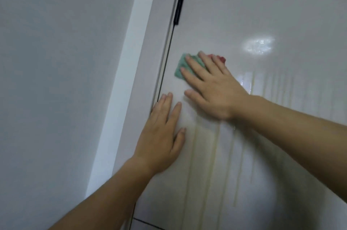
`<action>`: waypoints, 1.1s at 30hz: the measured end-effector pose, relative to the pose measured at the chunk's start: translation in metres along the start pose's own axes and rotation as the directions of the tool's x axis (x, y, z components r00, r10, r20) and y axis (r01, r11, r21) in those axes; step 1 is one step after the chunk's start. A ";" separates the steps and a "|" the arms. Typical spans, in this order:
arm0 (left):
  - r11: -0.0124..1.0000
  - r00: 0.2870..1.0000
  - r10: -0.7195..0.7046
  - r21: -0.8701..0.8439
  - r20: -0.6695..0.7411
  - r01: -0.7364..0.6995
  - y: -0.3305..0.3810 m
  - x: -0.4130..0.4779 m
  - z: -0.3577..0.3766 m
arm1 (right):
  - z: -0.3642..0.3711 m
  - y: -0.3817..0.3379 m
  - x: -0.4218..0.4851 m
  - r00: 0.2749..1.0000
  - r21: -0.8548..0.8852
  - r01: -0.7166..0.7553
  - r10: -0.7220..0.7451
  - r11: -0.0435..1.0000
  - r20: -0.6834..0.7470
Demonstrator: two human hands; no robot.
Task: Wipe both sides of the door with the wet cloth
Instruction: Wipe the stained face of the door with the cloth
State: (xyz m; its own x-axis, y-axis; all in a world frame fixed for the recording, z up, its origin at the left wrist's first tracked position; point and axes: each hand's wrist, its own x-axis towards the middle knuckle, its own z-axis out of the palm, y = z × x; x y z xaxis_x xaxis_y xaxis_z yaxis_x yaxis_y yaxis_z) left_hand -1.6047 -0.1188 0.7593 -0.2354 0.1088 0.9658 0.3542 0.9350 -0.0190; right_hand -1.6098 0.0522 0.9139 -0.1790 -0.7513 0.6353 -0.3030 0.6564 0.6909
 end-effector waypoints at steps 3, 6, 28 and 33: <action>0.999 0.999 0.041 0.014 -0.011 -0.041 0.000 -0.028 0.011 | 0.012 -0.022 -0.035 0.992 -0.025 0.115 -0.114 0.993 0.062; 0.999 0.999 0.031 0.041 -0.042 -0.029 0.002 -0.037 0.019 | -0.001 -0.004 0.007 0.997 -0.008 -0.071 0.071 0.997 0.024; 1.000 0.998 -0.025 0.008 -0.059 0.026 0.004 -0.035 0.021 | -0.017 0.050 -0.033 0.954 -0.042 -0.300 0.299 0.953 -0.019; 0.997 0.999 -0.038 0.070 -0.030 0.040 0.005 -0.033 0.022 | 0.012 -0.006 -0.084 0.999 -0.092 -0.031 0.034 0.995 0.027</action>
State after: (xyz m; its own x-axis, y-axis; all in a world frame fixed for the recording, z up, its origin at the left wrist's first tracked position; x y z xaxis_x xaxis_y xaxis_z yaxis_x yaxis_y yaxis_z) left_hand -1.6151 -0.1101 0.7216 -0.2215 0.0635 0.9731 0.2806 0.9598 0.0013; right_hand -1.6042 0.1101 0.8523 -0.2142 -0.7303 0.6487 -0.2099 0.6830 0.6996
